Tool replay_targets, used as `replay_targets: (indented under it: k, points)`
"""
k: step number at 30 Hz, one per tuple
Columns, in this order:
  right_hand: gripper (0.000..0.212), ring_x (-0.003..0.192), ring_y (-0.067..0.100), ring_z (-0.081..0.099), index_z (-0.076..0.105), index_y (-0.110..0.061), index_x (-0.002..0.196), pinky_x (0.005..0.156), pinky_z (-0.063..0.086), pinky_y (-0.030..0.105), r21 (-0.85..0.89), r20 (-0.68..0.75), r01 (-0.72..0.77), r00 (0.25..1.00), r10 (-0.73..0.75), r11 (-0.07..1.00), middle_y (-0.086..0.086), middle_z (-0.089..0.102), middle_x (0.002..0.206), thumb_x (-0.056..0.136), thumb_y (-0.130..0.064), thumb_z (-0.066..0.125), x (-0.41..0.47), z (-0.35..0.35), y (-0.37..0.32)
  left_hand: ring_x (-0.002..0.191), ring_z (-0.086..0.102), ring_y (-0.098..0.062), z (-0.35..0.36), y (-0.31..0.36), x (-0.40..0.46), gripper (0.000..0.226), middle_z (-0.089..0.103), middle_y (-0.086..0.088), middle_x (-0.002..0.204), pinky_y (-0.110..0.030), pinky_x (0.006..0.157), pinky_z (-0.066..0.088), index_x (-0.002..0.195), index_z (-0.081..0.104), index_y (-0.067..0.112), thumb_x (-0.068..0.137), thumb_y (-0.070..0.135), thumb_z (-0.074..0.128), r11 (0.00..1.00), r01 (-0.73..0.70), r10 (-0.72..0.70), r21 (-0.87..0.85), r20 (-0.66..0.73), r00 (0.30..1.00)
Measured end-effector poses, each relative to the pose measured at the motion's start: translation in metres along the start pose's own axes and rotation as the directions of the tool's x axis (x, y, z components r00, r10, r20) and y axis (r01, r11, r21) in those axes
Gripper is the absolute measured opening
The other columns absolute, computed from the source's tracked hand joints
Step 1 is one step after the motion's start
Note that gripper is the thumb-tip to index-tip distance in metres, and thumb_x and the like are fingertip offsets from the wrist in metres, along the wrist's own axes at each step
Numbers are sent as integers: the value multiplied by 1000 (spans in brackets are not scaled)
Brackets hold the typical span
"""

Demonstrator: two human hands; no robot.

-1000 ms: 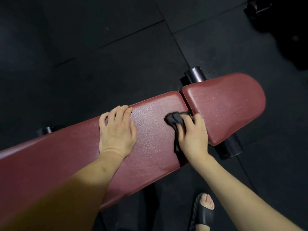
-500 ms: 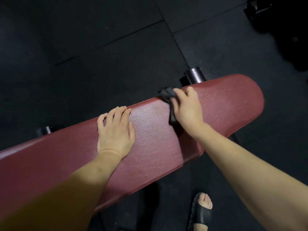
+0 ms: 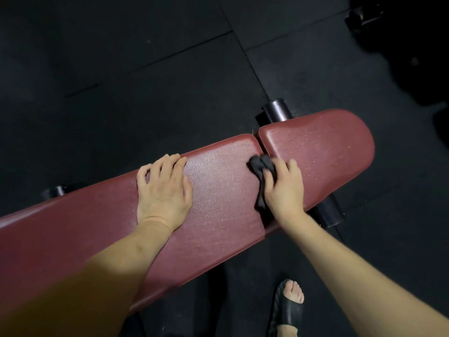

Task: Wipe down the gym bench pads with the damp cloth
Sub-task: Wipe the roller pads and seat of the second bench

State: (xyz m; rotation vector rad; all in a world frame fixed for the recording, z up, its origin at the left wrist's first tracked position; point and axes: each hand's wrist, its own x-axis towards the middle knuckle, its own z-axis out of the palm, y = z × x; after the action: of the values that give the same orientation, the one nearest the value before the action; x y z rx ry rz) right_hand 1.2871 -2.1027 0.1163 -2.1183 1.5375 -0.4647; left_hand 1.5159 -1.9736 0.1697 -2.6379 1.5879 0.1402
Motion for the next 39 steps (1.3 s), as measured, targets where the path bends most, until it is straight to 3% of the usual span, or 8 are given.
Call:
replay_targets:
  k: [5,10,15,19,23,29,35,39]
  points:
    - [18,91,32,50,62,-10,108,79,46,45,47,-39,1,999,1,999,11,50,98,98,-24,58,65,23,-30,133,46,-18,2,1,-2,49,53,3,140,-43,111,28,140,55,18,101,35,31,1000,-11,11,10,-32,999]
    - [24,87,29,52,61,-15,119,77,50,48,58,-2,101,995,-101,993,8,48,100,99,-27,56,-5,0,0,128,47,-20,2,0,-1,45,55,2,138,-44,109,27,138,56,20,101,34,35,1000,-16,15,-12,-60,998]
    - [26,91,29,53,61,-15,122,82,51,51,56,-50,-4,999,7,998,7,47,102,98,-25,57,-65,-10,22,124,50,-20,4,2,-6,37,57,2,135,-45,107,29,134,58,21,102,30,41,998,-26,17,-63,-140,990]
    - [30,90,36,54,64,-13,117,80,51,52,65,-149,-178,971,185,982,13,49,101,91,-27,57,-104,-2,-9,114,54,-26,-1,3,-11,38,63,-2,121,-44,100,35,129,58,19,99,27,37,997,-55,47,-45,-166,985]
    - [34,88,31,50,66,-15,117,76,43,44,82,-62,6,998,-1,997,11,49,97,89,-30,54,-141,6,-58,111,54,-28,-10,2,-21,39,64,-3,117,-44,97,34,127,60,19,95,25,38,995,-96,93,-11,-164,982]
    - [33,90,29,54,62,-18,124,77,53,46,118,203,269,936,-288,956,8,49,103,92,-26,66,-117,-24,-20,111,55,-27,-18,22,-53,33,65,-1,120,-44,94,37,125,63,20,94,19,52,991,-131,130,-10,-75,989]
    - [36,100,17,52,61,-28,132,93,50,38,243,239,126,953,-185,962,-5,47,105,99,-39,53,-101,-63,19,93,54,-33,-25,59,-41,35,61,-9,107,-45,79,49,124,68,13,101,27,45,998,-21,19,51,37,999]
    - [35,103,19,50,62,-23,133,96,44,36,198,192,122,968,-161,972,-1,54,106,99,-32,57,-69,-87,47,97,54,-32,-29,68,-21,33,59,-10,103,-46,93,42,110,72,17,99,31,44,993,22,-31,115,76,997]
